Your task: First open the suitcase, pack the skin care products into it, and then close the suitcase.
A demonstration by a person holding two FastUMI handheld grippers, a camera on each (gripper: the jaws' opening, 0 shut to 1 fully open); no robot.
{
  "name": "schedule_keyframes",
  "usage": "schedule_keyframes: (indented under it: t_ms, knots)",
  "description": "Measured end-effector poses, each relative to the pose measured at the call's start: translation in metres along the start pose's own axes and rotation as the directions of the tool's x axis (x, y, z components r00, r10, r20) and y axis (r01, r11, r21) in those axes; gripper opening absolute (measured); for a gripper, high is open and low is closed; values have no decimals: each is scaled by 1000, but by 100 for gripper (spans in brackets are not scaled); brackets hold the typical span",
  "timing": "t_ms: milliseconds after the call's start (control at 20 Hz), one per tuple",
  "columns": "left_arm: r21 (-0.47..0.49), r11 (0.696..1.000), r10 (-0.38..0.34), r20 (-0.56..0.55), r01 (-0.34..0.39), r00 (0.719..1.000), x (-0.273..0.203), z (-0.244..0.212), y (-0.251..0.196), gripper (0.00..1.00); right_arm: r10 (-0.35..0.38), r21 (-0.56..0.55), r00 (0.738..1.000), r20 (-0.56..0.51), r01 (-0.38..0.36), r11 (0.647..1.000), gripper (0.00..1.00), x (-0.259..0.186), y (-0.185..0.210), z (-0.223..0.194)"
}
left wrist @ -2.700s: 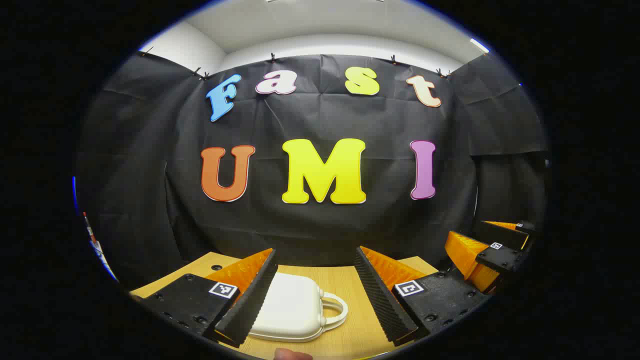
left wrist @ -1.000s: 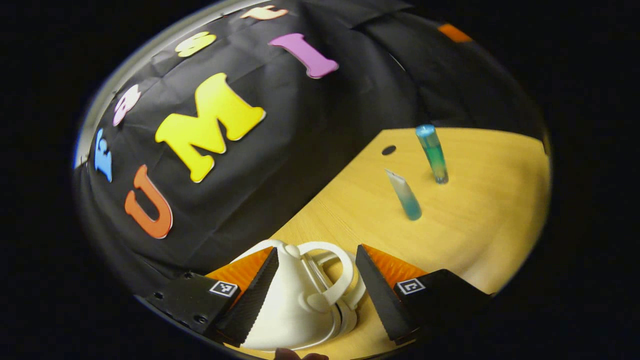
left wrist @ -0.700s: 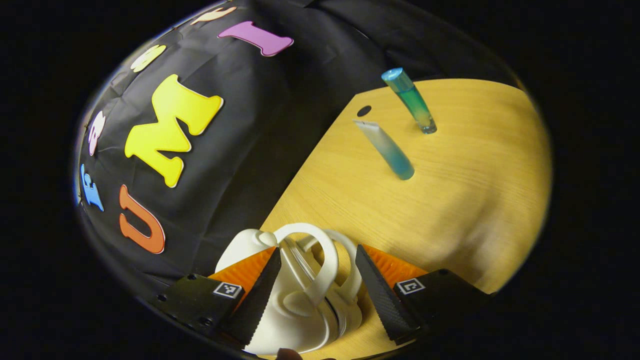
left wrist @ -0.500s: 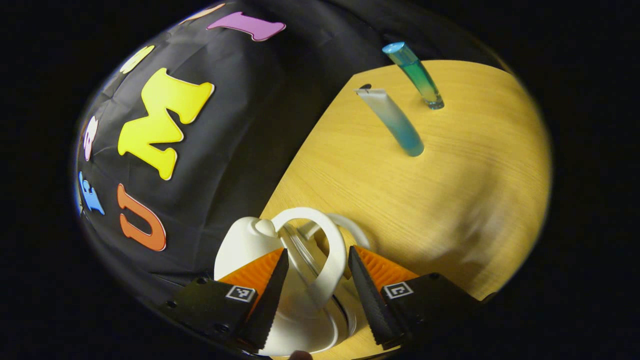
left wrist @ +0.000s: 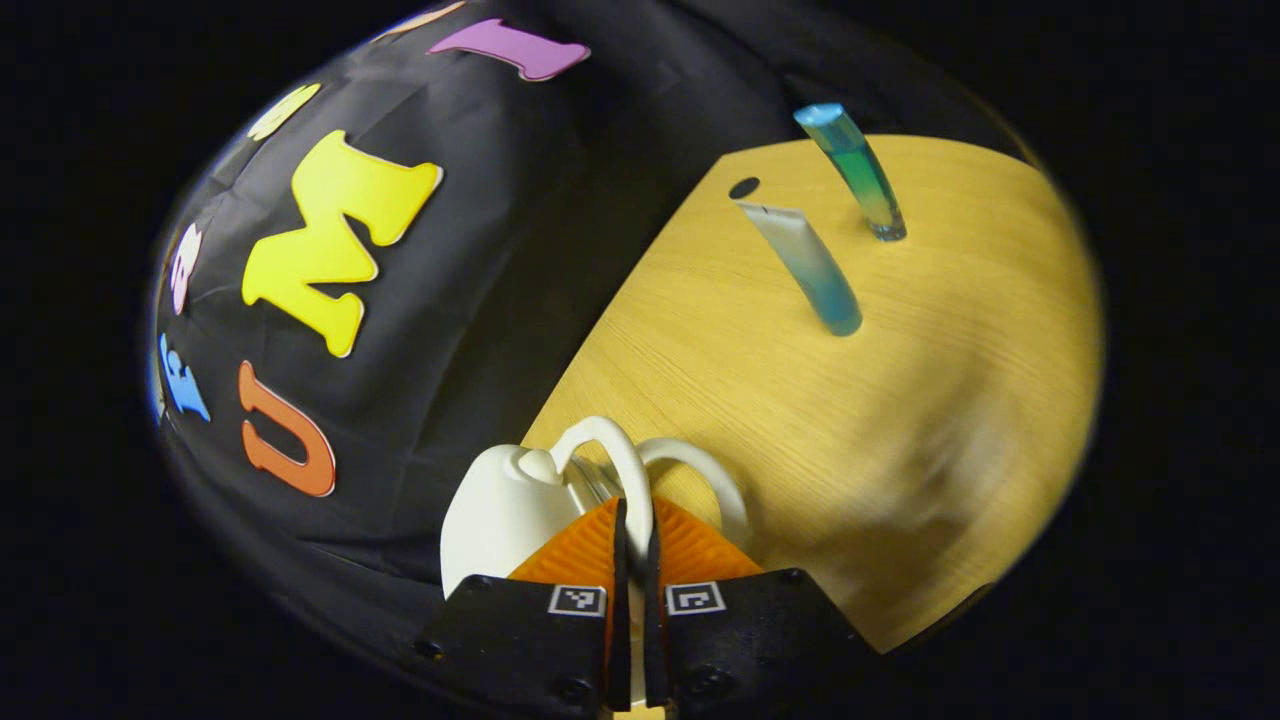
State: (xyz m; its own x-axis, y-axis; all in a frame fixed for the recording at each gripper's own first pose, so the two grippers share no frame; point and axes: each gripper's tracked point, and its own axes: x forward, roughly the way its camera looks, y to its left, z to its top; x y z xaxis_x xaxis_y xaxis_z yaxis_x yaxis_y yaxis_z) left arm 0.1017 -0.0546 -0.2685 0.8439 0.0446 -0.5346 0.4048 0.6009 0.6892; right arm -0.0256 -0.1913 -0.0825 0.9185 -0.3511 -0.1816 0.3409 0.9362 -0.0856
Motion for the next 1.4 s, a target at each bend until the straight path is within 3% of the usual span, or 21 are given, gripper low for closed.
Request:
schedule_keyframes:
  t_ms: [200,300,450,600,700,800,1050,1150,1400]
  knots:
    - [-169,983,81,88,-65,993,-42,12,60,3,45,-11,999,14,-44,999,79,-6,28,7]
    - [-313,947,118,139,-70,983,-66,15,96,3,79,-30,997,18,-79,996,77,-9,46,11]
    - [-498,861,222,193,-99,956,-97,-2,181,2,128,-40,991,27,-127,991,80,-11,74,19]
    - [-661,739,295,138,-134,946,-106,-62,251,2,175,-50,984,39,-173,984,80,-14,106,29]
    - [-720,671,343,90,-176,935,-103,-110,289,3,201,-61,979,42,-198,978,80,-18,124,33]
    - [-753,628,370,64,-199,927,-95,-158,314,3,218,-81,975,39,-215,973,78,-22,138,36]
    - [-795,560,341,-36,-233,939,-47,-279,326,3,241,-144,971,12,-236,961,79,-36,163,31]
    - [-806,553,301,-45,-213,952,-21,-310,326,3,244,-153,970,-6,-242,958,80,-39,172,28]
    - [-896,404,132,-142,-184,981,48,-396,281,10,217,-207,975,-40,-221,953,80,-43,177,19]
